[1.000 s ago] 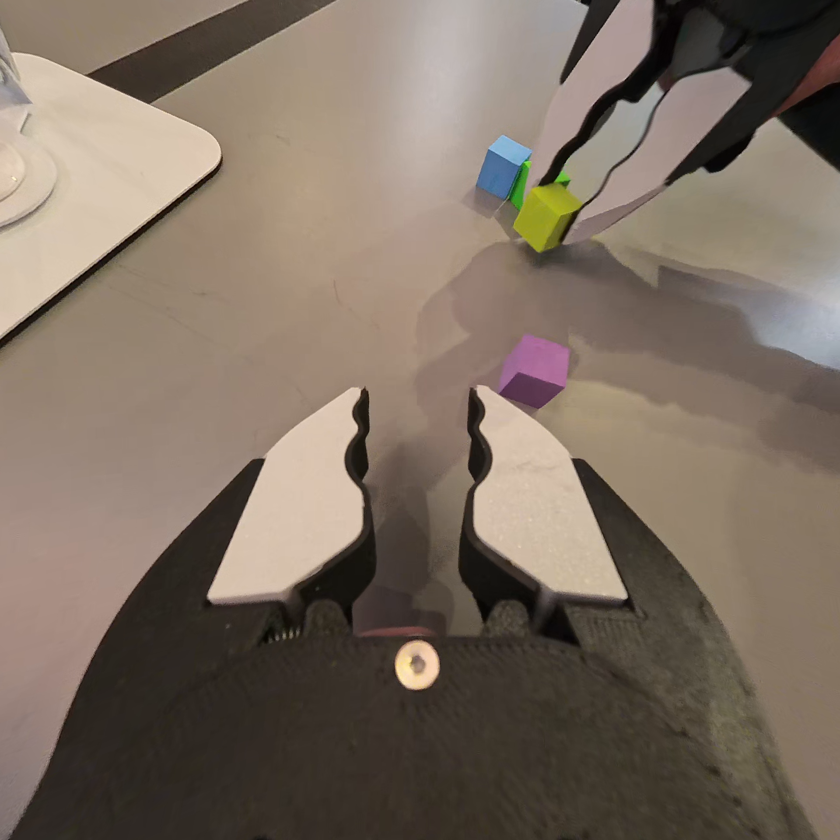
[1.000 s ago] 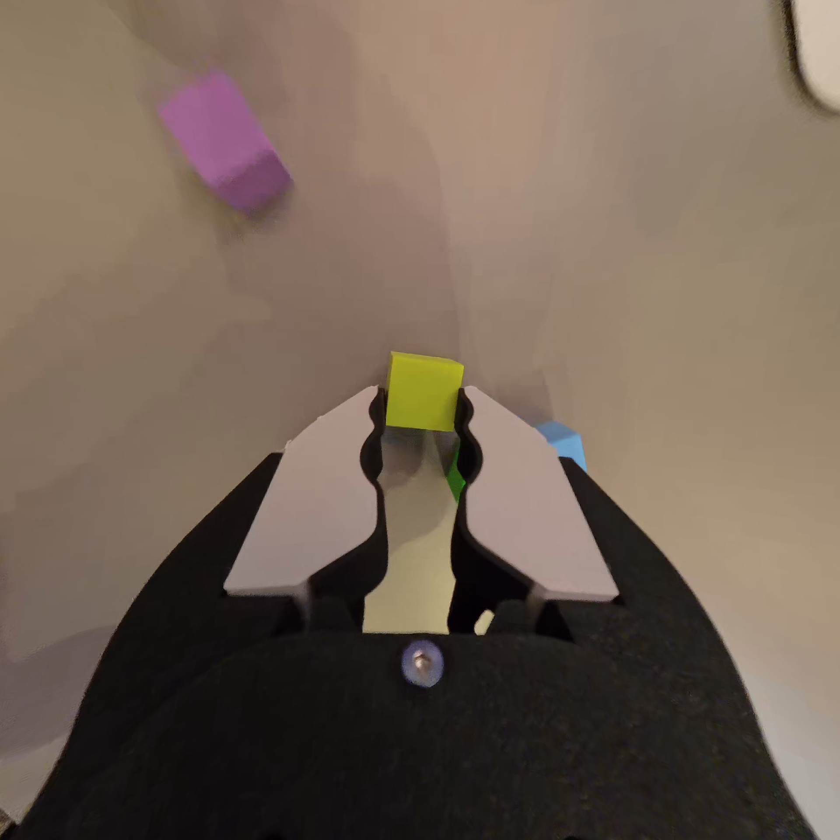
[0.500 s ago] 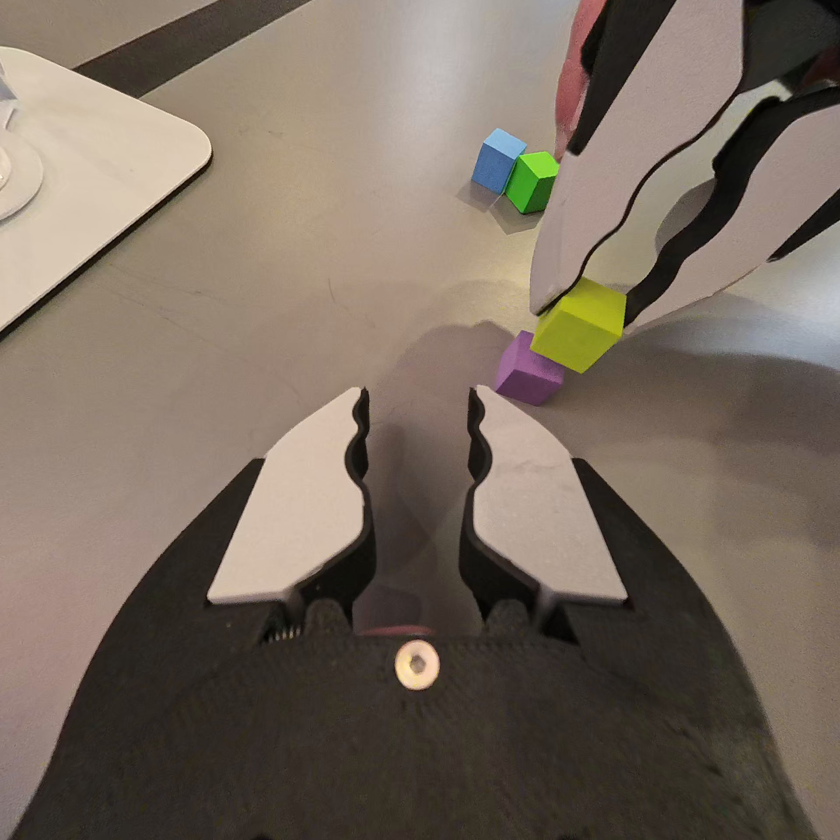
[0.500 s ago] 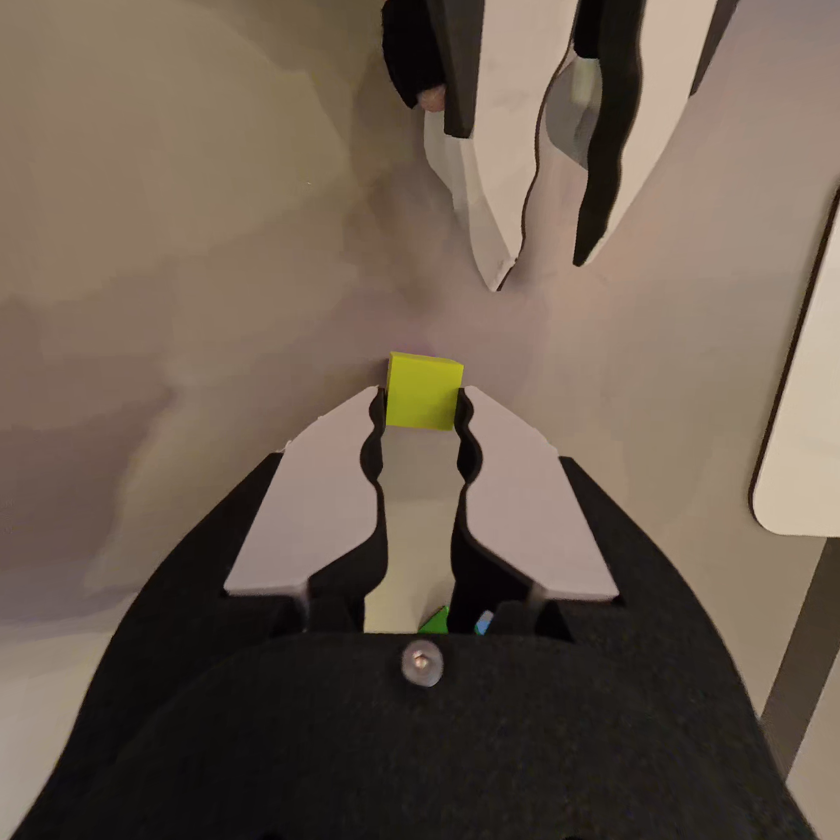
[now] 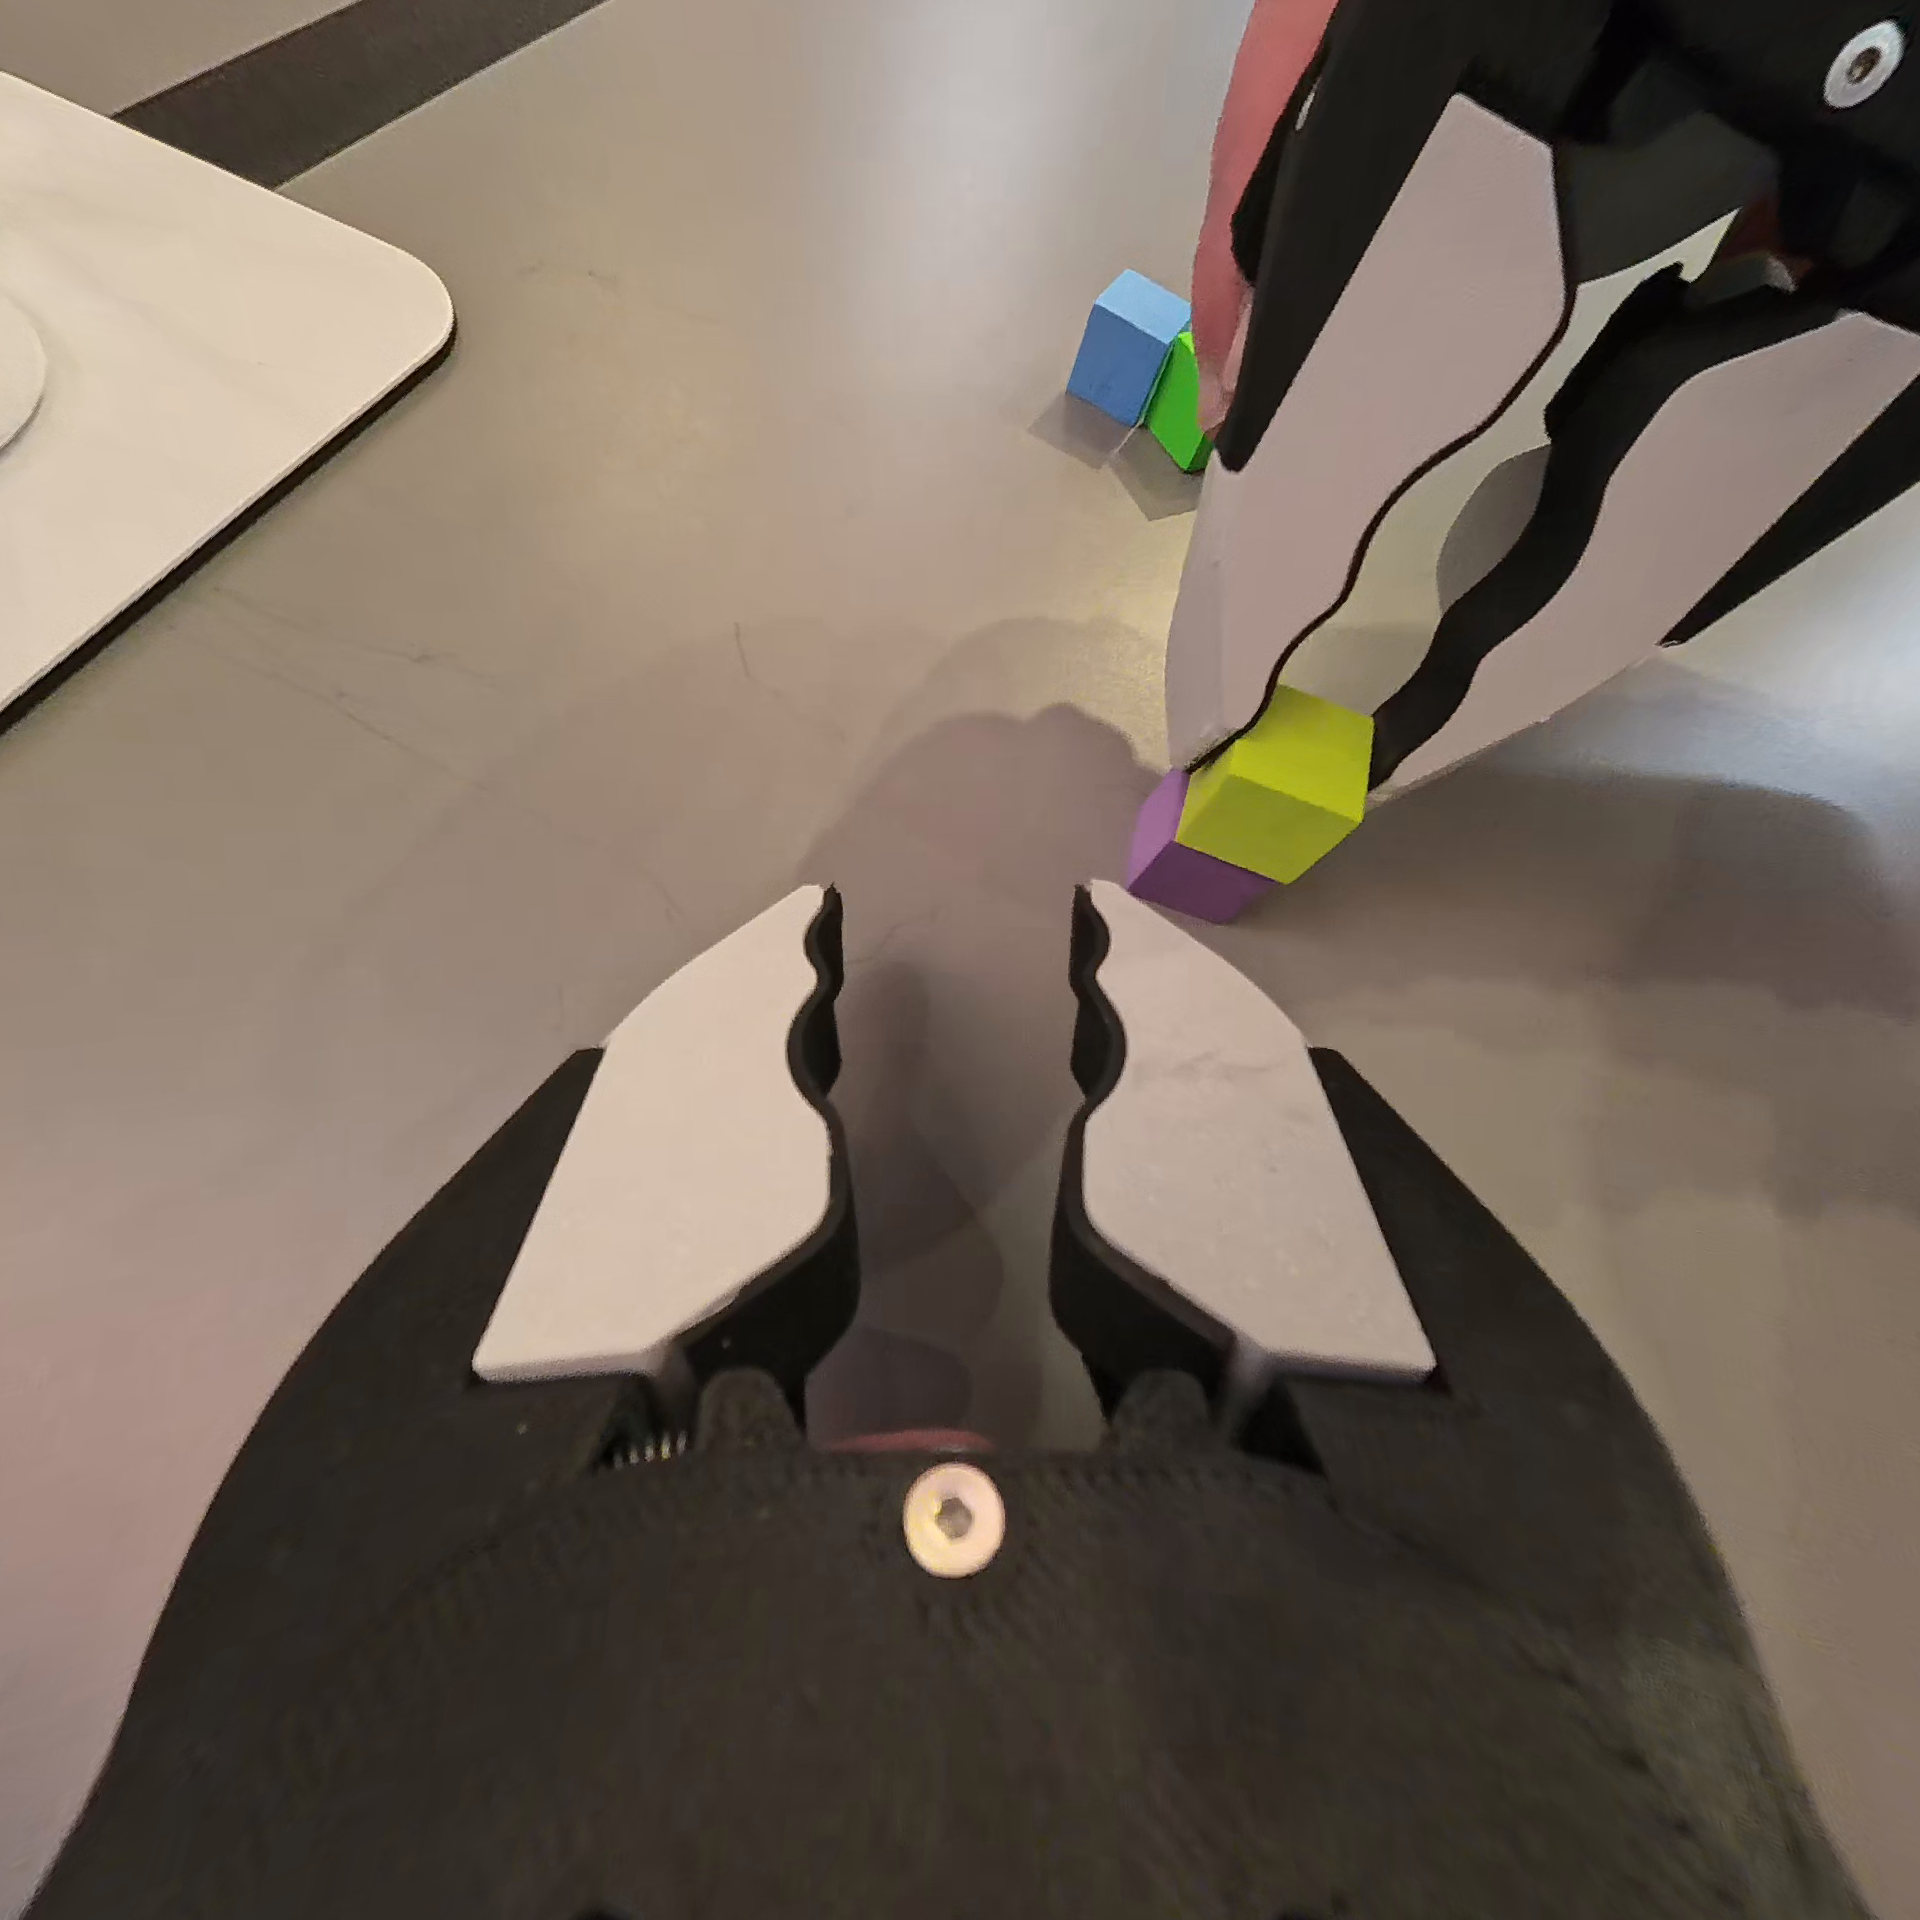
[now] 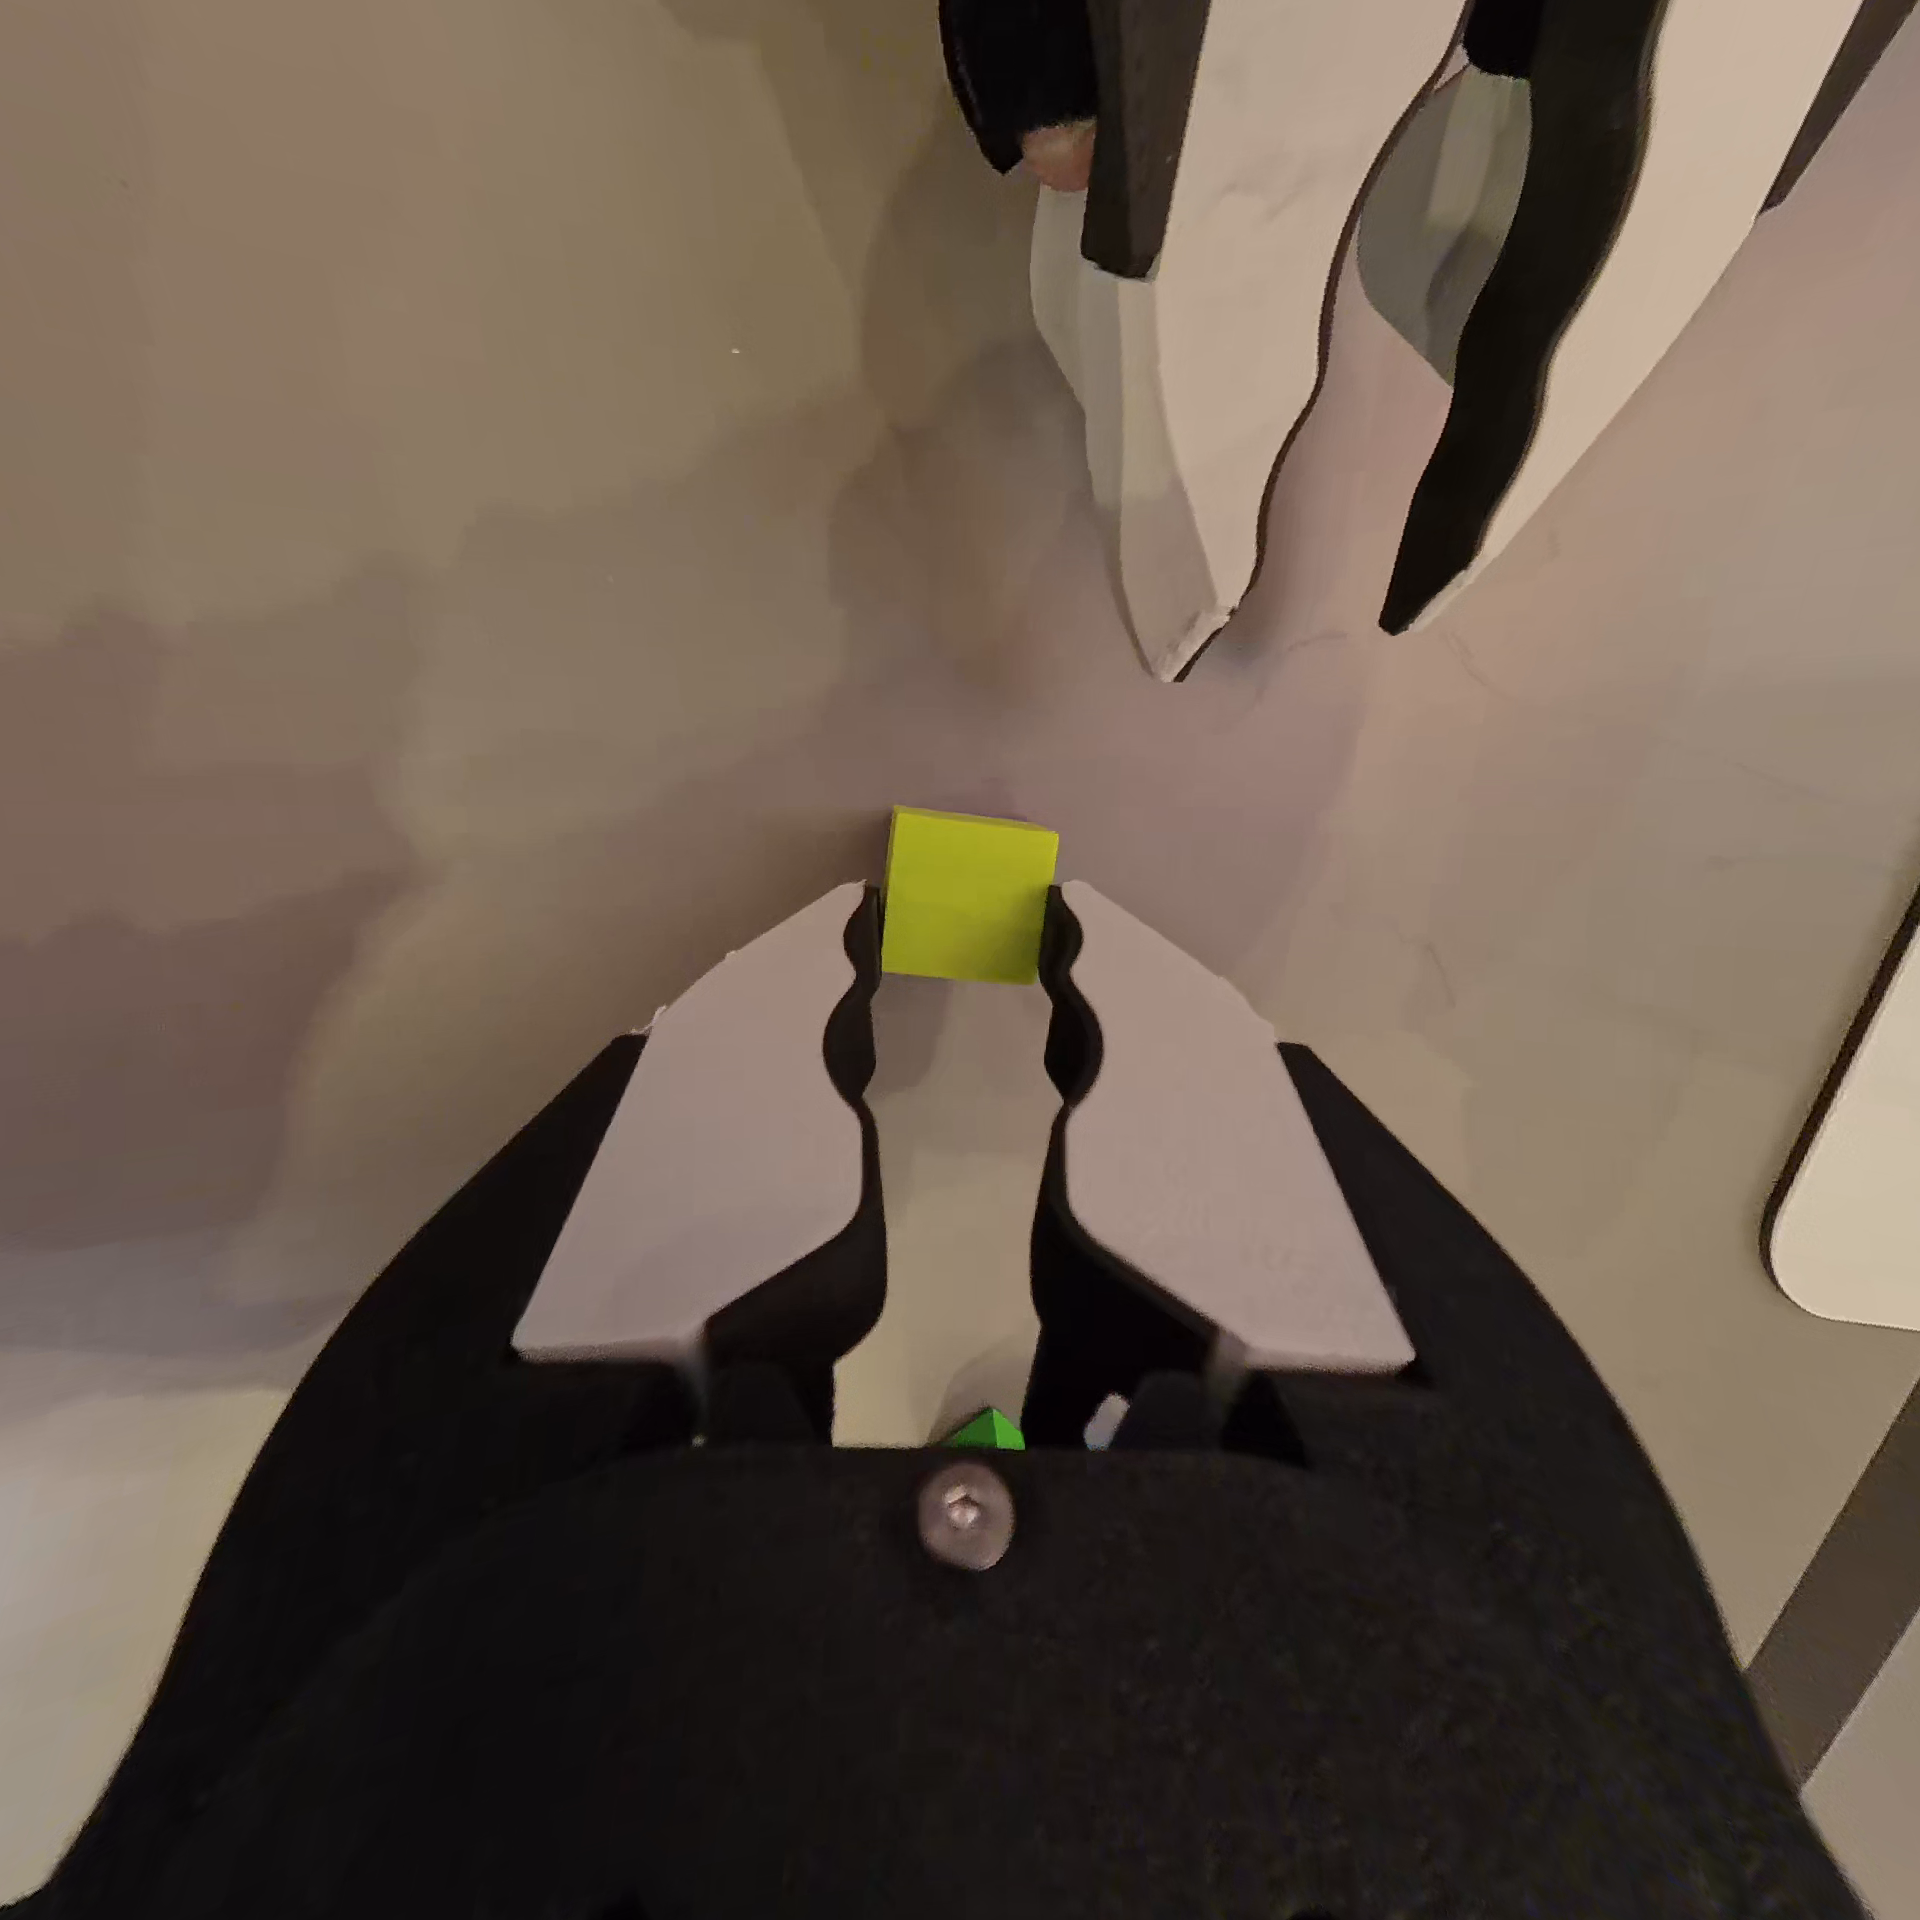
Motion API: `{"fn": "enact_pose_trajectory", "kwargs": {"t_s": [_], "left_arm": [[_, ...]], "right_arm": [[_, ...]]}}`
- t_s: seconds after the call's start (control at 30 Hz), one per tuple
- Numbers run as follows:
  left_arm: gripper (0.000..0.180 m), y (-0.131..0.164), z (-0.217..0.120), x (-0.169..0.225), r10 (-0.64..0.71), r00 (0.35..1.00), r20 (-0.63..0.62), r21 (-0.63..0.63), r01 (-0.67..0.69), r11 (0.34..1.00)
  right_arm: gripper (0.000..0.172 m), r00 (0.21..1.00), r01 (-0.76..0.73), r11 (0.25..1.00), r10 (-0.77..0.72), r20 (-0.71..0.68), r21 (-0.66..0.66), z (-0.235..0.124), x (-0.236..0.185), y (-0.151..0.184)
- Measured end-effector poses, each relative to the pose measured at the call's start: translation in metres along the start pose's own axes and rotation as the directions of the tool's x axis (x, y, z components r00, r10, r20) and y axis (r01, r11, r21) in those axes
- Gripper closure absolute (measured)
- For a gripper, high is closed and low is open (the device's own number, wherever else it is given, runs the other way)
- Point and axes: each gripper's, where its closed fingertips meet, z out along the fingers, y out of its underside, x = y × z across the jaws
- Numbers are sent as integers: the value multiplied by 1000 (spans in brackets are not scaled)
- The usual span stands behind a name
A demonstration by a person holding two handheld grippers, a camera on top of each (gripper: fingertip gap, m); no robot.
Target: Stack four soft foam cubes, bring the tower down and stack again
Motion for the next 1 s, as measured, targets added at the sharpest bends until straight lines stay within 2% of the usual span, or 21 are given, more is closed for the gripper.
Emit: {"fn": "enact_pose_trajectory", "kwargs": {"t_s": [0.1, 0.17, 0.23, 0.4, 0.5, 0.6, 0.73, 1.0], "left_arm": [[139, 1, 1, 0, 3, 1000, -2, -6, -3, 1000], [139, 1, 1, 1, 4, 1000, -3, -7, -4, 1000], [139, 1, 0, 1, 4, 1000, -5, -6, -4, 1000], [138, 1, 1, 2, 6, 1000, -11, -9, -6, 1000], [138, 1, 1, 2, 6, 1000, -12, -8, -6, 1000], [138, 1, 1, 2, 5, 1000, -14, -10, -5, 1000], [138, 1, 1, 2, 2, 1000, -16, -10, -2, 1000], [138, 1, 1, 2, -4, 1000, -21, -8, 4, 1000]], "right_arm": [[140, 1000, -22, 1000, 22, 12, -11, 0, 0, 2], [128, 999, -35, 999, 36, 4, -36, 2, 1, 6], [122, 999, -48, 999, 48, 9, -18, 0, 0, 3], [120, 994, -97, 994, 100, -51, 54, -29, 5, 3], [122, 969, -196, 978, 204, -141, 71, -53, 14, 27], [124, 896, -362, 930, 366, -250, 65, -71, 27, 77], [128, 828, -491, 870, 484, -284, 49, -80, 20, 129], [126, 806, -552, 833, 524, -274, -31, -56, 5, 152]]}}
